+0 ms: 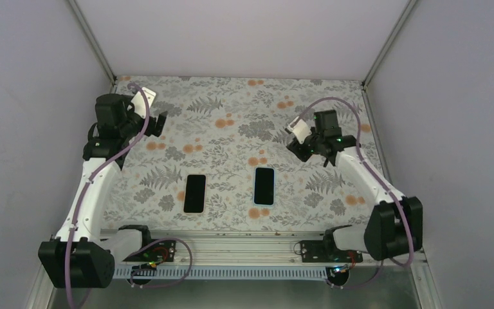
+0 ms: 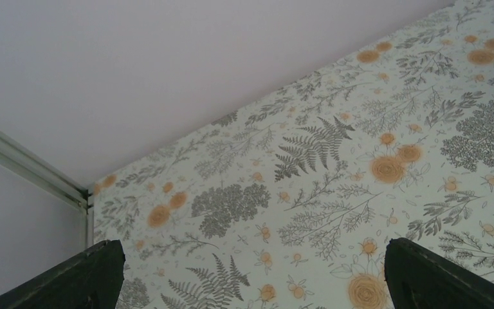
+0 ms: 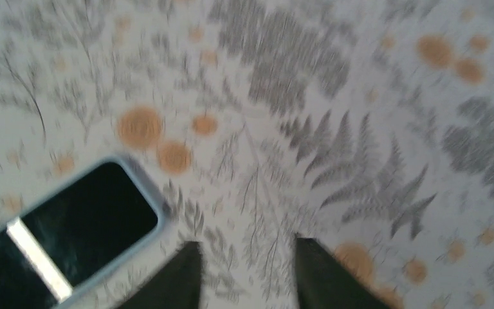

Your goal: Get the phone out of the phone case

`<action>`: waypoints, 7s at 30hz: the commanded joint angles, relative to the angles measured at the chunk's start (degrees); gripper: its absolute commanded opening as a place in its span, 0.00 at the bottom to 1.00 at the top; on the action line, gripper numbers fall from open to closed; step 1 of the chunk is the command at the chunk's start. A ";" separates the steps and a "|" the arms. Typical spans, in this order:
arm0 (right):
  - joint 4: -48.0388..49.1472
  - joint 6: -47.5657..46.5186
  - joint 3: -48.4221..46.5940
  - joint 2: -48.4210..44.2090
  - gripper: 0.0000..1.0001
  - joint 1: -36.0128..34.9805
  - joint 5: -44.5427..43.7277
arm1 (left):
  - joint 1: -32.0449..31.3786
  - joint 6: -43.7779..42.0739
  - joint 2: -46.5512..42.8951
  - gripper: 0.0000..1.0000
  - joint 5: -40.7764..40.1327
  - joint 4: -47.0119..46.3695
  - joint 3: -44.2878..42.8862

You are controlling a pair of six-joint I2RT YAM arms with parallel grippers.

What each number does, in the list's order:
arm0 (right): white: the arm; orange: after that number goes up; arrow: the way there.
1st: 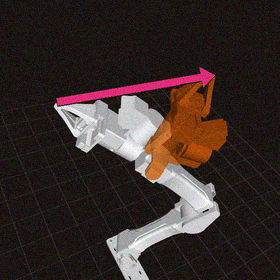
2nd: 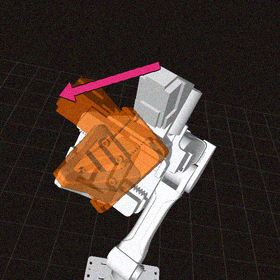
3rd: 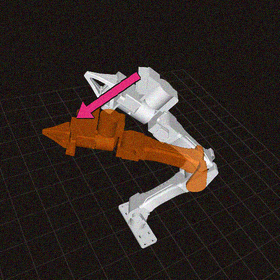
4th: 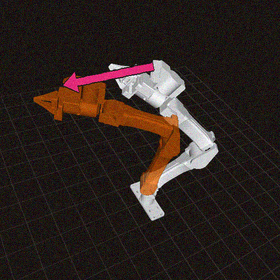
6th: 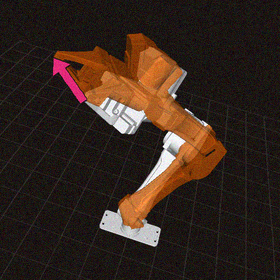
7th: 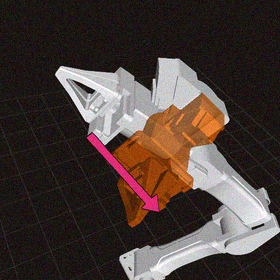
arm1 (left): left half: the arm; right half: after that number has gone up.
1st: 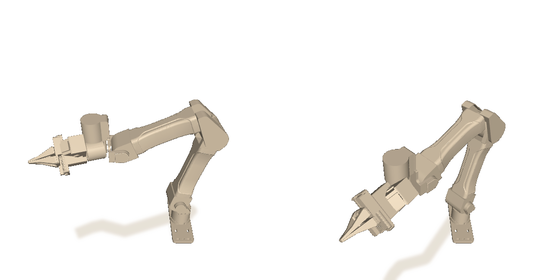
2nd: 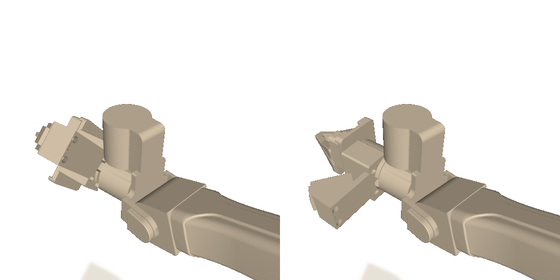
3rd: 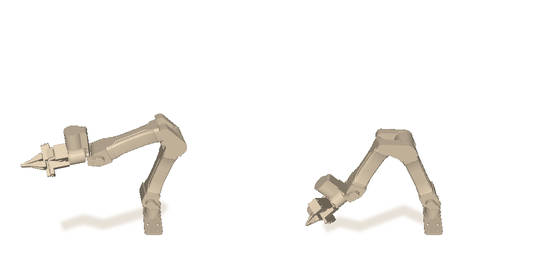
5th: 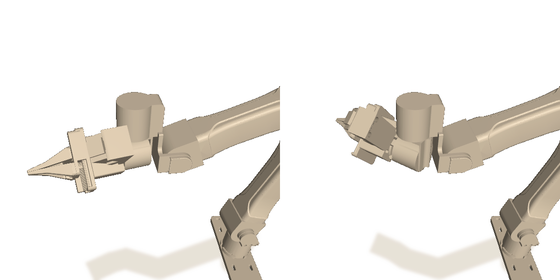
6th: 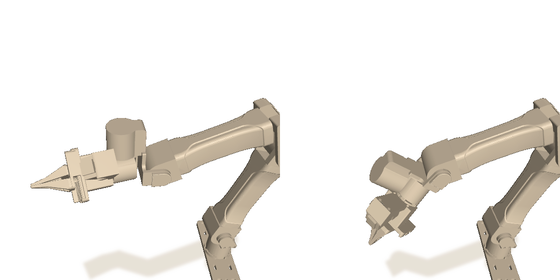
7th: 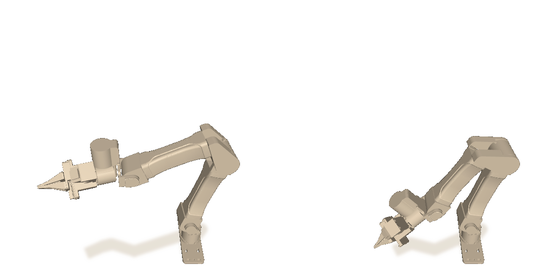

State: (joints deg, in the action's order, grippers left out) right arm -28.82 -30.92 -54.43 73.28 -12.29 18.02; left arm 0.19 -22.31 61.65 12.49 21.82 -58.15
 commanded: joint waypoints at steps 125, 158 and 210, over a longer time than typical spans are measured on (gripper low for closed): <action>1.43 -5.84 -2.90 25.12 0.68 -34.96 -20.35 | -1.82 -10.88 20.36 1.00 34.83 28.03 -4.46; 4.25 -5.69 -31.97 33.74 0.62 -35.81 -22.17 | -6.38 -10.40 48.16 0.97 43.44 44.98 -30.44; -20.46 -13.56 -27.75 13.37 1.00 -24.25 12.83 | -10.38 -20.31 20.61 0.02 29.87 26.54 -15.64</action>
State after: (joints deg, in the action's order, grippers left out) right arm -45.76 -41.58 -85.65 94.76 -42.83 16.12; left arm -10.04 -40.25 94.37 44.56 61.47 -79.29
